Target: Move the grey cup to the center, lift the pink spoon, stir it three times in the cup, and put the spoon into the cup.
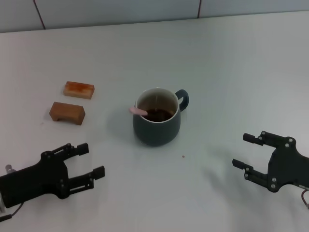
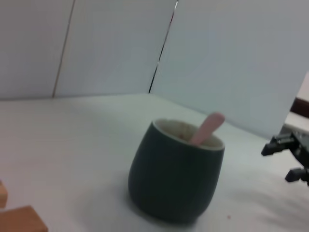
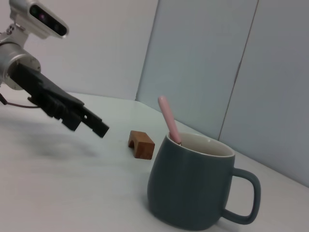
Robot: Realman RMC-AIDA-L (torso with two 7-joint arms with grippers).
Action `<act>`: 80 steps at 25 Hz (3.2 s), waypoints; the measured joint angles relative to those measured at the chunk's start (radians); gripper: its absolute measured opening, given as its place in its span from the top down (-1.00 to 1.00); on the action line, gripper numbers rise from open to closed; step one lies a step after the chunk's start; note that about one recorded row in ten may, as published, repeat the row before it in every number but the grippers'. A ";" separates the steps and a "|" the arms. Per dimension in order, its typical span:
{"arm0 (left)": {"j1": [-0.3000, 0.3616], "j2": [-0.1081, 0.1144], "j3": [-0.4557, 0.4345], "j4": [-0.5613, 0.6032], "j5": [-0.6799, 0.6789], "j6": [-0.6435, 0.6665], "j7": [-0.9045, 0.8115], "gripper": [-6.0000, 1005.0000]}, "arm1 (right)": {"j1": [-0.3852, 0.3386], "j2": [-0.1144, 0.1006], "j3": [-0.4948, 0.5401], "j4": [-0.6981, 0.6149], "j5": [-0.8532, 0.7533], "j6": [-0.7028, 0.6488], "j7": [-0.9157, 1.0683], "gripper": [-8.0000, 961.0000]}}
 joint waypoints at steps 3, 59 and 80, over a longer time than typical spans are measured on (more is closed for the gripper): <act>0.002 -0.004 -0.005 0.010 0.023 -0.019 0.001 -0.65 | 0.000 0.000 -0.006 0.001 -0.004 -0.003 0.015 -0.30; 0.065 -0.058 -0.050 0.079 0.034 0.006 0.144 -0.64 | -0.003 -0.001 -0.001 -0.060 -0.097 -0.055 0.137 -0.30; 0.079 -0.060 -0.050 0.084 0.035 0.011 0.144 -0.64 | -0.001 -0.001 -0.001 -0.060 -0.093 -0.054 0.129 -0.30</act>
